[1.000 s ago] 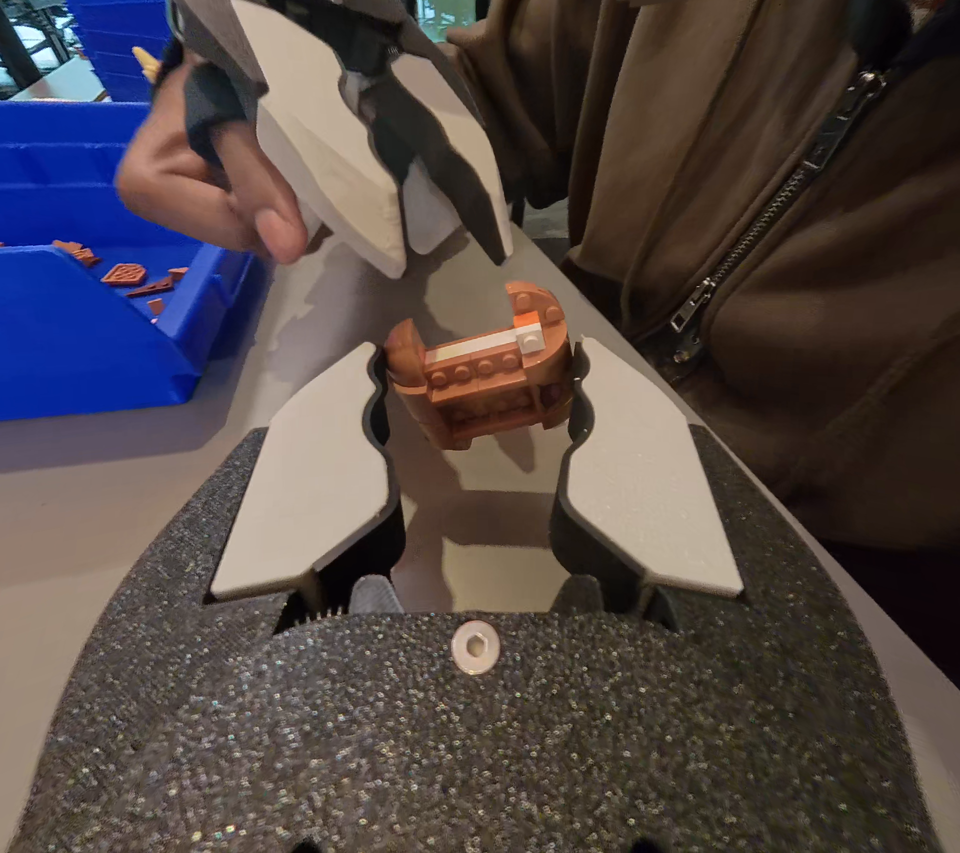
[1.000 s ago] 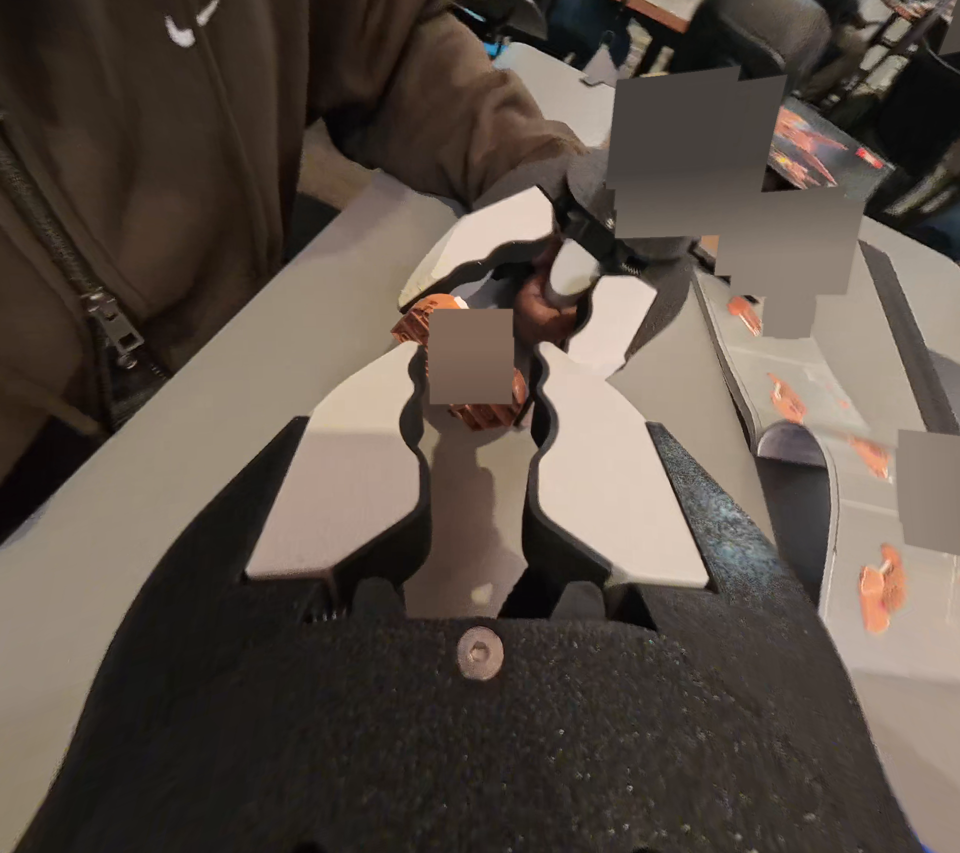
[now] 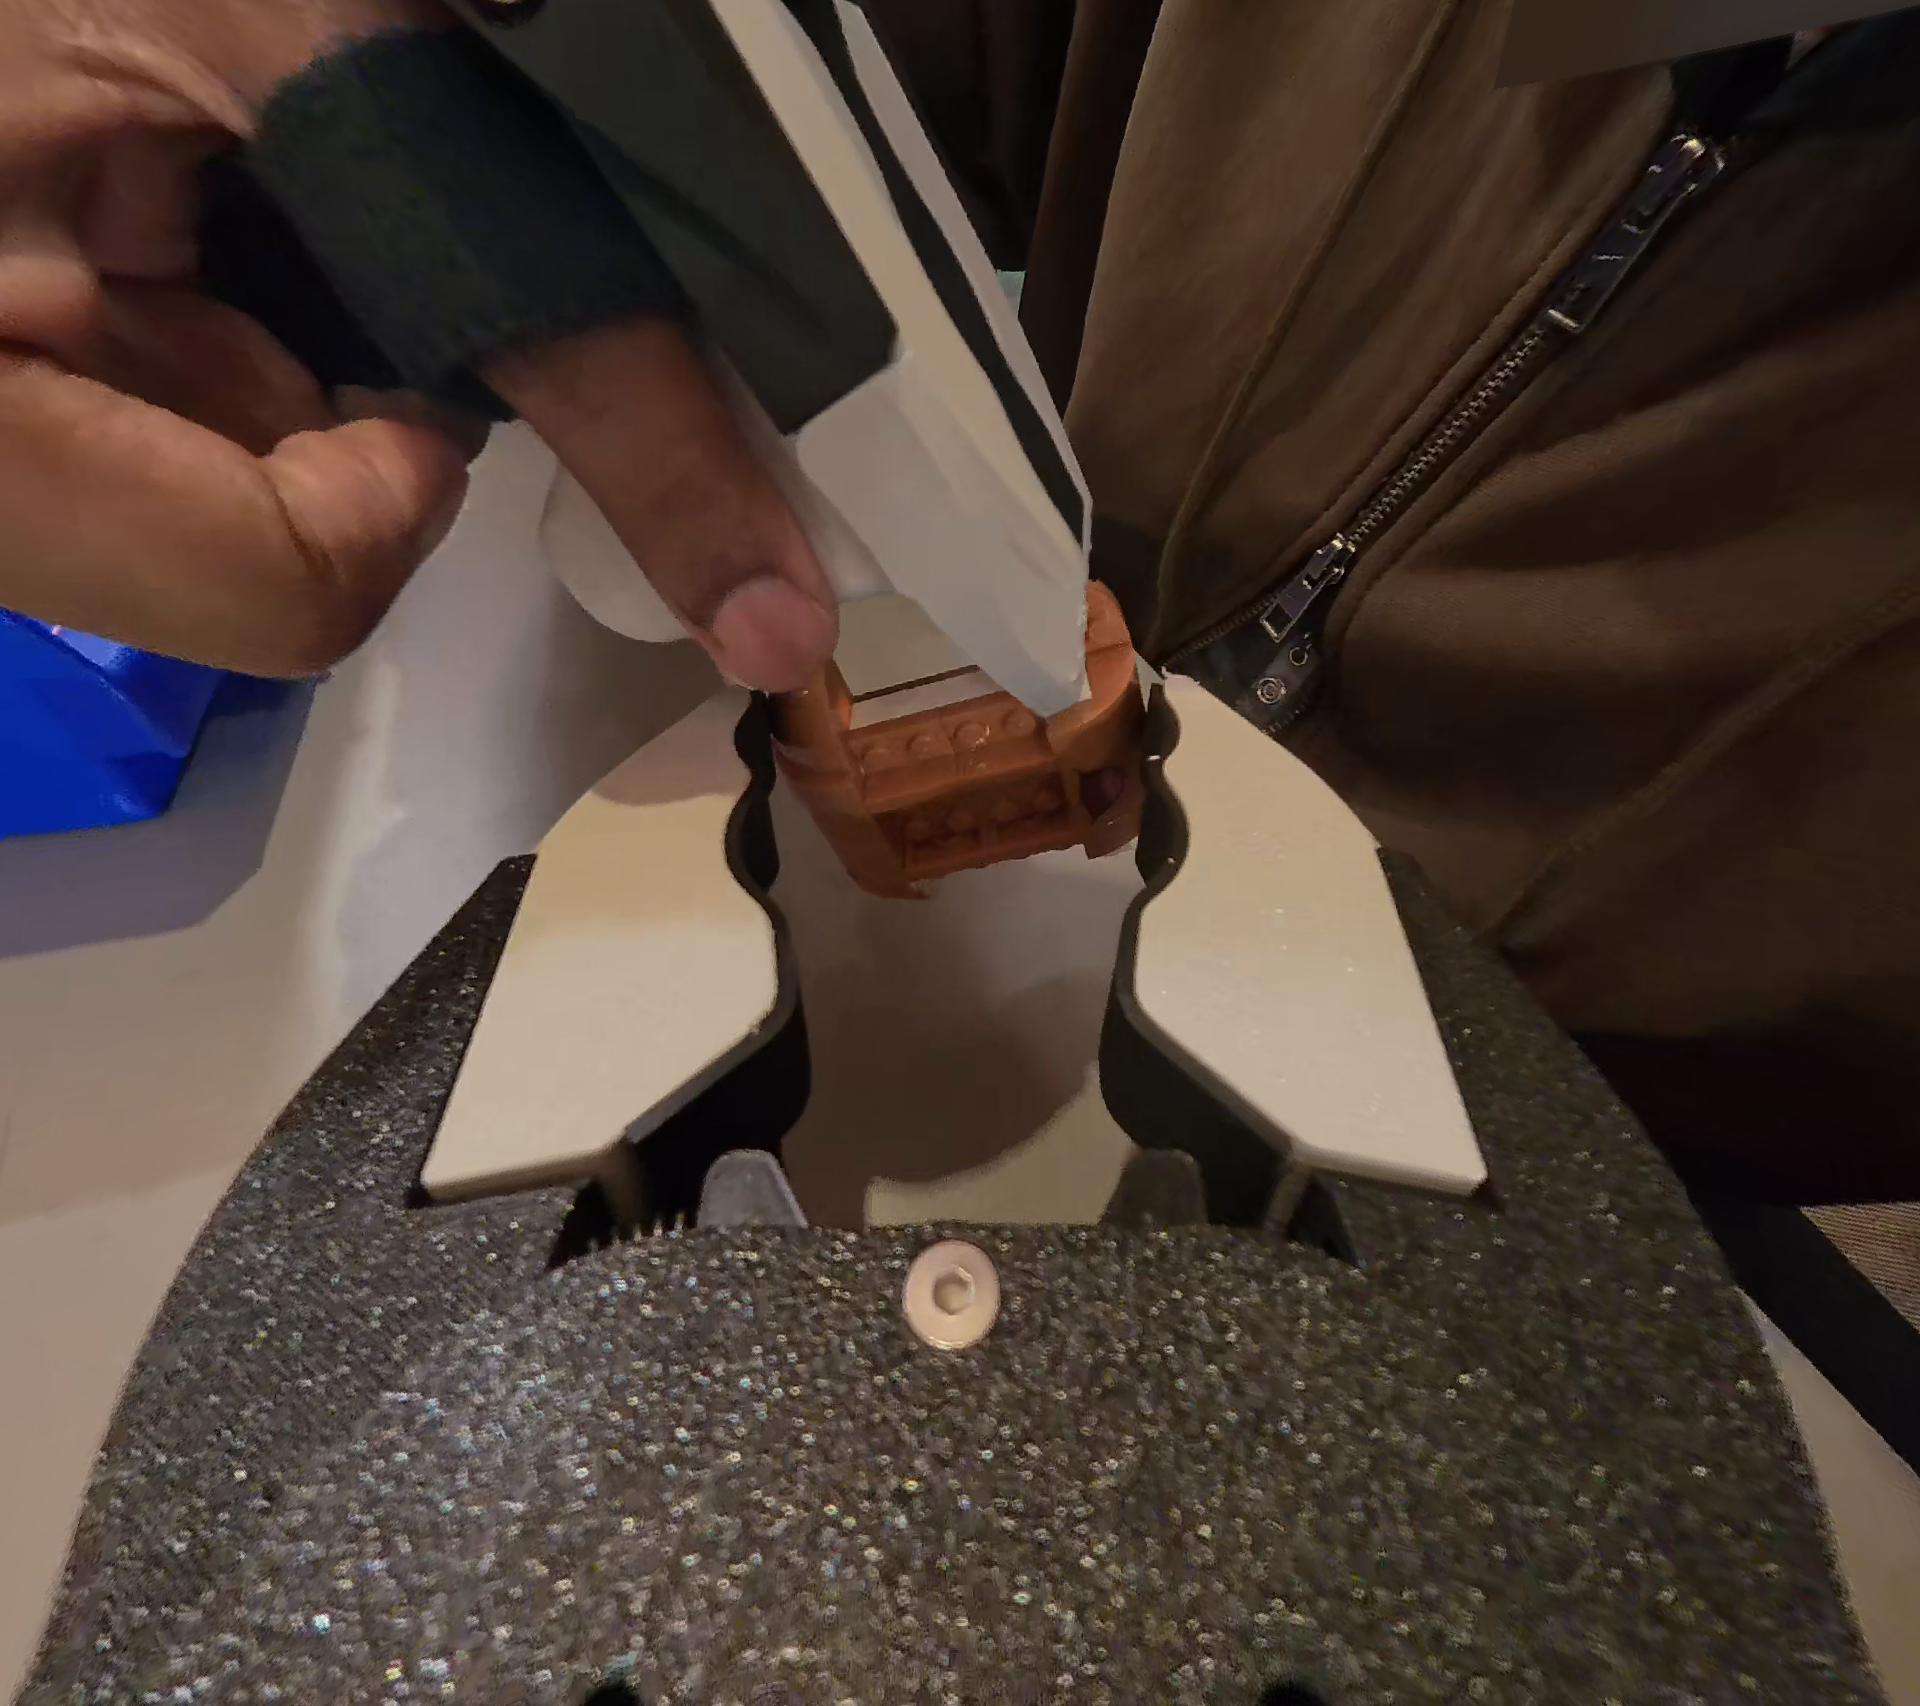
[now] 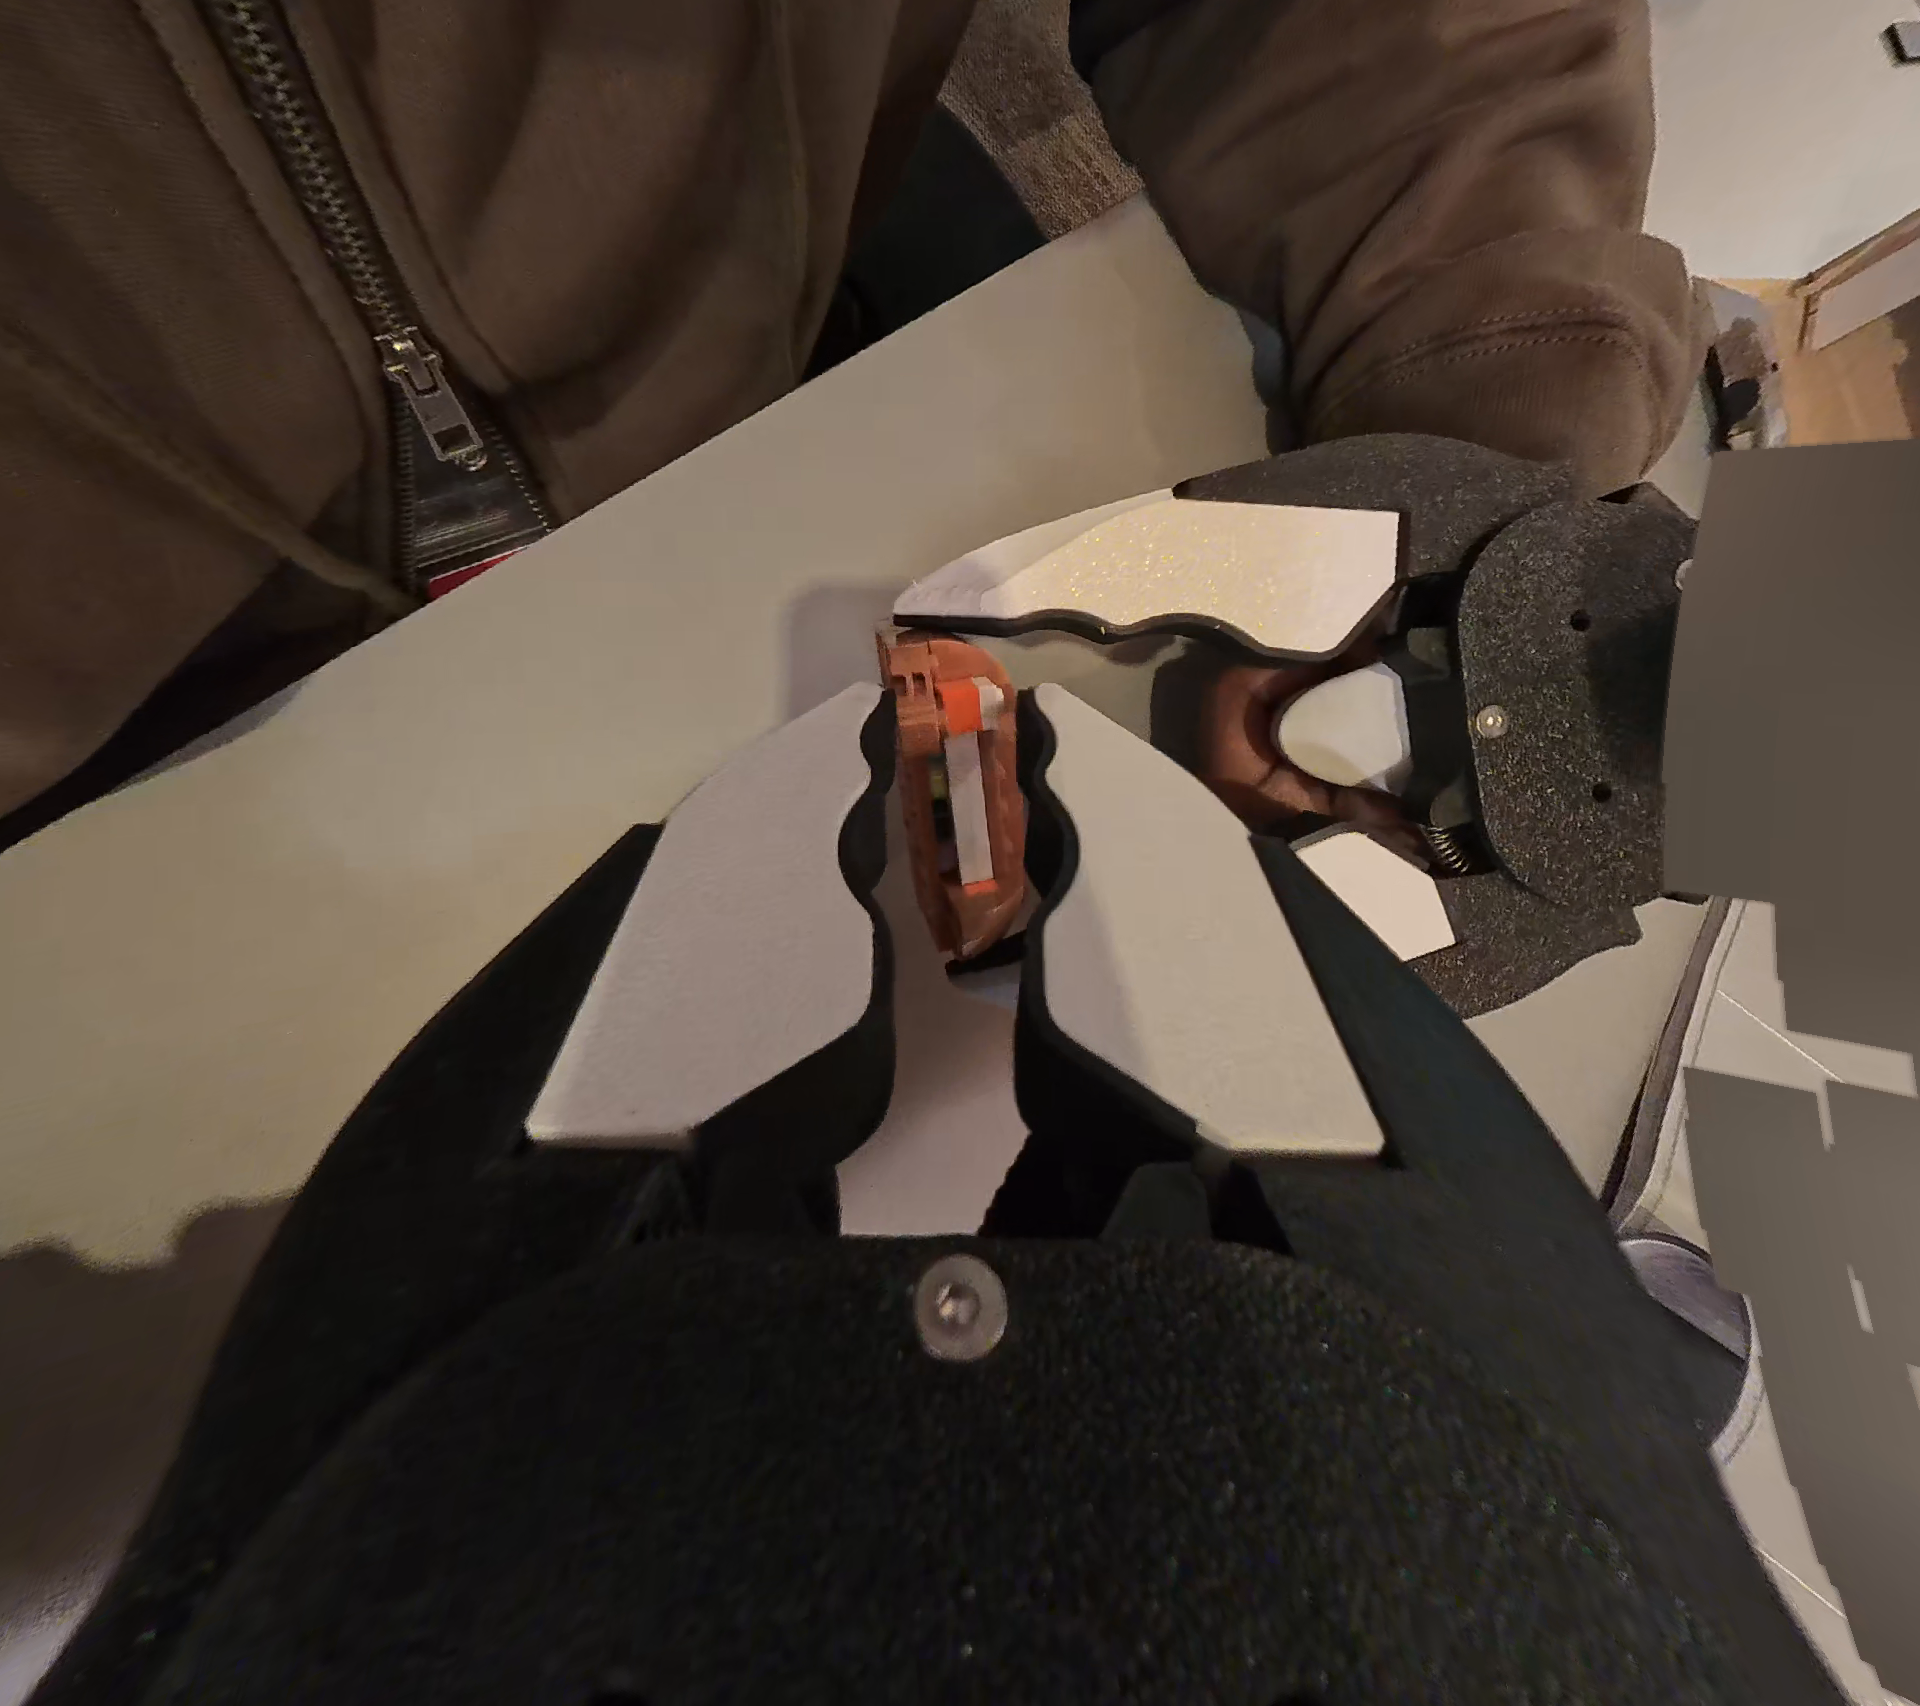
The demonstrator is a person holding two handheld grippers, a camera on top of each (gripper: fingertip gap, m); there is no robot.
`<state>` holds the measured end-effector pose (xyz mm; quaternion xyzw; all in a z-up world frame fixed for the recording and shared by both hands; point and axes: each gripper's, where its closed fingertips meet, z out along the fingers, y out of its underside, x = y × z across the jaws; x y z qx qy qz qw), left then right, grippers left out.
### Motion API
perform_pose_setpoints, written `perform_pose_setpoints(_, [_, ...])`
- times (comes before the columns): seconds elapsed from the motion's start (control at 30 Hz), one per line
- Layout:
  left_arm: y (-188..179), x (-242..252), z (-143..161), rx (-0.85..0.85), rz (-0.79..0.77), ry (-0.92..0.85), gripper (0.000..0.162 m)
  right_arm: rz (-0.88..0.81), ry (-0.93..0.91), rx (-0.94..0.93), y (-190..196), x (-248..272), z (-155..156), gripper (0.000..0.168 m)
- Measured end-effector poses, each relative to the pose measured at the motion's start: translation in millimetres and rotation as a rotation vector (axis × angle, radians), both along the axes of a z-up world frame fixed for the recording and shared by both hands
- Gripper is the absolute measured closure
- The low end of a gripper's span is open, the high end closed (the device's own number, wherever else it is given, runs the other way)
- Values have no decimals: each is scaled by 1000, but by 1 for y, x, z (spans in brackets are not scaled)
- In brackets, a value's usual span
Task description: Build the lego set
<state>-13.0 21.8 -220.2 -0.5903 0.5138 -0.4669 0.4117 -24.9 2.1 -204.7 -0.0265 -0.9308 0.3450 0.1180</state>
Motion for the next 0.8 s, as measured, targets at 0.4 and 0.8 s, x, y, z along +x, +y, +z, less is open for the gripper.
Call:
perform_pose_setpoints(0.4, [-3, 2, -9, -94, -32, 34, 93, 20, -66, -6, 0, 2, -8, 149])
perform_pose_setpoints(0.8, [-8, 4, -18, -137, -62, 92, 94, 38, -146, -39, -5, 3, -16, 150])
